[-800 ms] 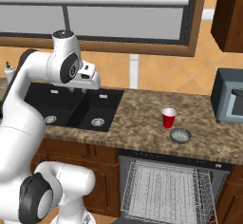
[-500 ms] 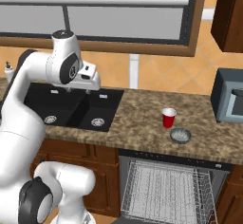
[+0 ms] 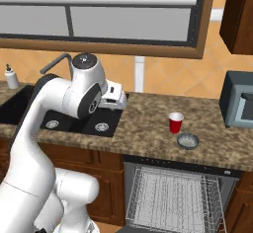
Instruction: Pick up the cup and bowl from the counter, place them in the dishwasher, and close the dishwasher door.
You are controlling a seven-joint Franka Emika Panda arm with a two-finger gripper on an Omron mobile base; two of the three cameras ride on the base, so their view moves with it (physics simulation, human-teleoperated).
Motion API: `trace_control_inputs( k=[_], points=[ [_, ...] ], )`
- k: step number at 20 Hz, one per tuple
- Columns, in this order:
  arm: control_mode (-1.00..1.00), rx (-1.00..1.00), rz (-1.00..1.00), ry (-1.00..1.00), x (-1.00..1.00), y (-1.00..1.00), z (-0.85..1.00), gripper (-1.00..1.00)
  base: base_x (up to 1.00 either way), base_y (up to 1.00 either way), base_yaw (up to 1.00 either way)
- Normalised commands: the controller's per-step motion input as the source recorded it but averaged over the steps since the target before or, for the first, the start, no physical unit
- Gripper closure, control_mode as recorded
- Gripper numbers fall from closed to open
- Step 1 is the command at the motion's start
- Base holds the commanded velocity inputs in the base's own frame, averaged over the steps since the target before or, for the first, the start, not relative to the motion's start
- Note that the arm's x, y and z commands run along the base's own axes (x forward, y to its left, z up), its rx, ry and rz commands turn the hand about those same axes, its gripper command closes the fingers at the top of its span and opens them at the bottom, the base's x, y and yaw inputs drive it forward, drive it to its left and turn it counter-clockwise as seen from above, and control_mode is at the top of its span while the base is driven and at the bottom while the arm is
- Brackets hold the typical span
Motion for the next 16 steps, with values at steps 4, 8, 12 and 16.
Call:
trace_control_inputs(
  k=[4,8,12,16],
  points=[
    [-1.0,0.0,-0.1,-0.03,-0.12,-0.96,-0.01,-1.0,0.0,0.0,0.0],
    [-1.0,0.0,-0.09,0.0,0.0,-0.79,-0.02,-1.0,0.0,0.0,0.0],
    [-1.0,-0.01,-0.02,0.02,0.34,-0.46,-0.01,-1.0,0.0,0.0,0.0],
    [-1.0,-0.01,0.0,0.04,0.98,-0.43,-0.1,-1.0,0.0,0.0,0.0]
  ],
)
